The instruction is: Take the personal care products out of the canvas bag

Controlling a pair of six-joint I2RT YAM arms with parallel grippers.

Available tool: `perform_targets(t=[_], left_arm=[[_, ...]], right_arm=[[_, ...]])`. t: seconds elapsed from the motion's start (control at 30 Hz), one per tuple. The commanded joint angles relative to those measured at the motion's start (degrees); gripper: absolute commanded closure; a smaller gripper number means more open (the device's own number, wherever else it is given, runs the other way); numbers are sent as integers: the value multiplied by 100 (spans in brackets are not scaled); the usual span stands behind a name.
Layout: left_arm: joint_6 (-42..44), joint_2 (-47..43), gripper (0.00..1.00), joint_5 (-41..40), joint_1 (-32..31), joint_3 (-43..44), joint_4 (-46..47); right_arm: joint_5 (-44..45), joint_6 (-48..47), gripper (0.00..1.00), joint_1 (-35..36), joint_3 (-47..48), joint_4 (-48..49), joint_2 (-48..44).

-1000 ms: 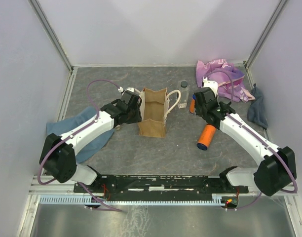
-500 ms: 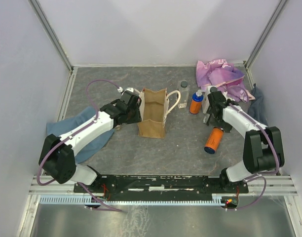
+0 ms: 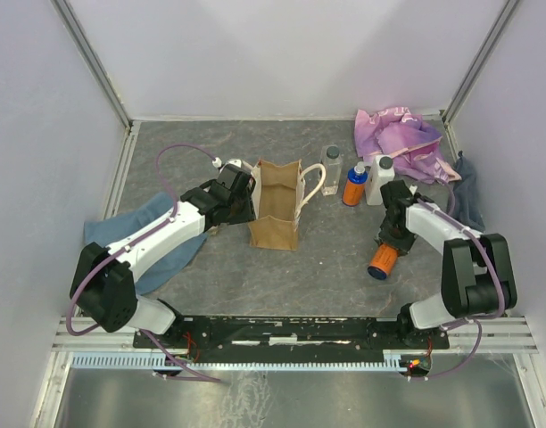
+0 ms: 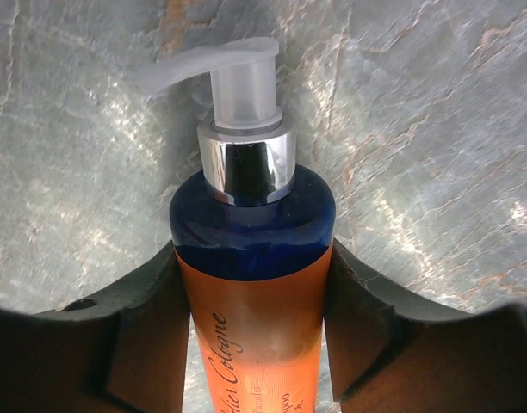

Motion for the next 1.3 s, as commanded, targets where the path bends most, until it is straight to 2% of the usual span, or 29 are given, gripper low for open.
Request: perform_targets(t=[0.0, 0.13, 0.2, 0.33, 0.47, 0.57, 0.7, 0.9, 1.27], left_arm=[[249, -38, 58, 6, 1, -4, 66], [171, 30, 58, 136, -4, 14, 137], [158, 37, 58, 162, -2, 5, 162], [155, 31, 58, 171, -4, -11, 159], [146, 43, 58, 170, -4, -49, 177], [129, 91, 58, 291, -7, -110, 245], [203, 177, 58, 339, -7, -99, 205], [309, 192, 58, 251, -2, -25, 113], [280, 154, 58, 397, -4, -264, 236]], right_arm=[[-223, 61, 100, 69, -110, 324, -571], [29, -356, 92, 128, 141, 733, -1310], [32, -631, 99, 126, 251, 1050, -1547], [-147, -1229, 100, 128, 411, 1858, -1679], [-330, -1962, 100, 147, -62, 3497, -1742], [-320, -2348, 99, 187, -315, 4668, -1444], [-90, -2280, 100, 364, -96, 4914, -909], [1914, -3374, 99, 1711, -583, 6284, -800], [2379, -3342, 99, 2139, -1281, 6752, -1059]])
